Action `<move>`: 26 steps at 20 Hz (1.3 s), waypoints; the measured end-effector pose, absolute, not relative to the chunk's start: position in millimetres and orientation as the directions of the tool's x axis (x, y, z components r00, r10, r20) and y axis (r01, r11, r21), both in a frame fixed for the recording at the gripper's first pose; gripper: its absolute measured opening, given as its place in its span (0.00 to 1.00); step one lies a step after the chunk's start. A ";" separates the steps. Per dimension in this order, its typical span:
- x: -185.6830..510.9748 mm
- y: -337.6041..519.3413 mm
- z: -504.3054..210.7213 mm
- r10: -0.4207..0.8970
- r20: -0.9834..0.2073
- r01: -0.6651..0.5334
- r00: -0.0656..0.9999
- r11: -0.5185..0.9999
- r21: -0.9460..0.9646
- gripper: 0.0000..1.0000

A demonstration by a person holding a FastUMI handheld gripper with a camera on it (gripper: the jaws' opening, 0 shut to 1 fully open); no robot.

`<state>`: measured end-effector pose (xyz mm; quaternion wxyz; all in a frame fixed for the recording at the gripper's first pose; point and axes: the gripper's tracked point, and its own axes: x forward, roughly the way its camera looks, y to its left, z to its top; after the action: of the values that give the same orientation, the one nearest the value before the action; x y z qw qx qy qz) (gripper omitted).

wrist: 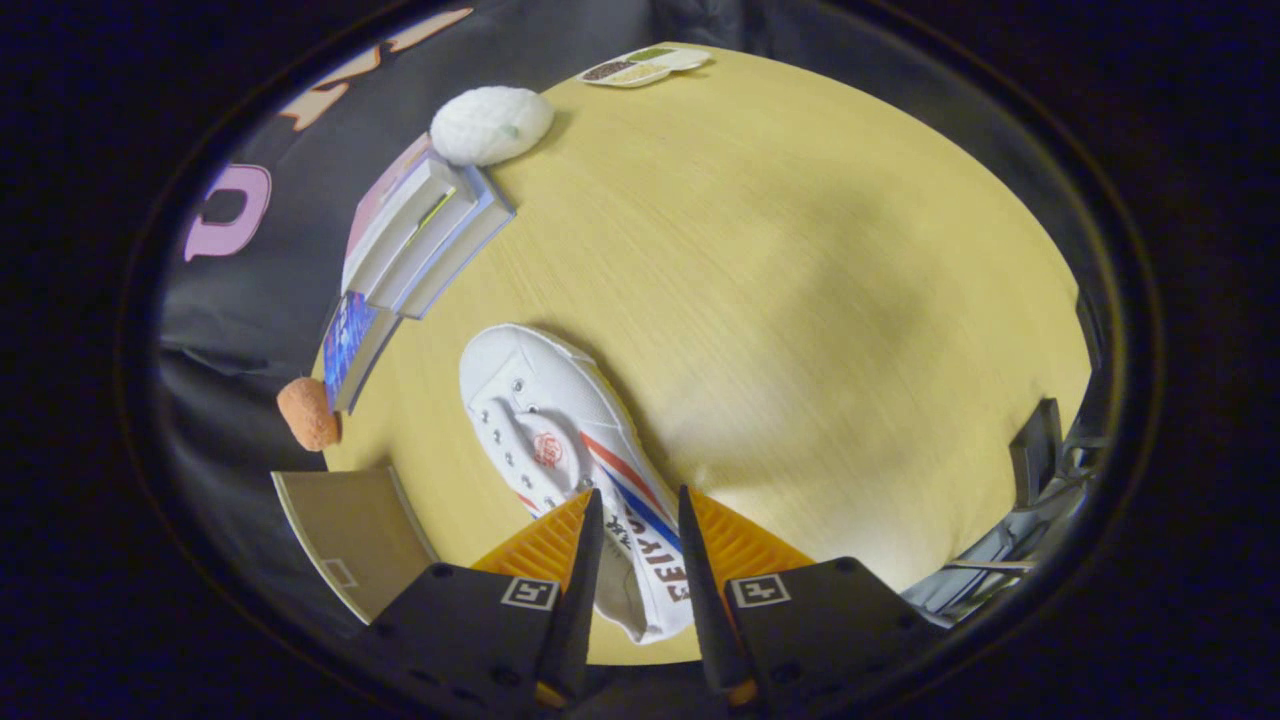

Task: Open the storage box then place both shoes into the box .Put the left shoe in first, then the right shoe, with the right side of both shoes facing outward in a uniform manner.

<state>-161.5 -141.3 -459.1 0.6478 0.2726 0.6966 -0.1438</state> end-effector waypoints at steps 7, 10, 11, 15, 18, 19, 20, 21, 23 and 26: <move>-164.3 -134.3 -476.1 0.179 -0.984 0.515 -0.019 0.845 0.144 0.53; -166.6 -131.4 -478.9 0.189 -0.982 0.510 -0.018 0.846 0.153 0.52; -163.4 -134.0 -478.9 0.194 -0.981 0.502 -0.013 0.849 0.161 0.52; -167.9 -115.7 -473.6 0.254 -0.967 0.518 -0.017 0.830 0.209 0.31; -175.3 -98.8 -469.2 0.319 -0.948 0.599 0.015 0.756 0.265 0.06; -174.0 -99.2 -469.2 0.326 -0.944 0.627 0.042 0.728 0.280 0.06; -175.3 -95.8 -466.3 0.353 -0.934 0.654 0.057 0.694 0.302 0.06; -174.8 -91.3 -463.0 0.381 -0.922 0.683 0.070 0.655 0.323 0.06; -171.9 -80.3 -458.5 0.422 -0.902 0.723 0.089 0.595 0.350 0.06; -172.3 -56.9 -446.3 0.476 -0.874 0.732 0.100 0.560 0.389 0.06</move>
<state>-172.3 -56.9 -446.3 0.5845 0.4562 0.6620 -0.1092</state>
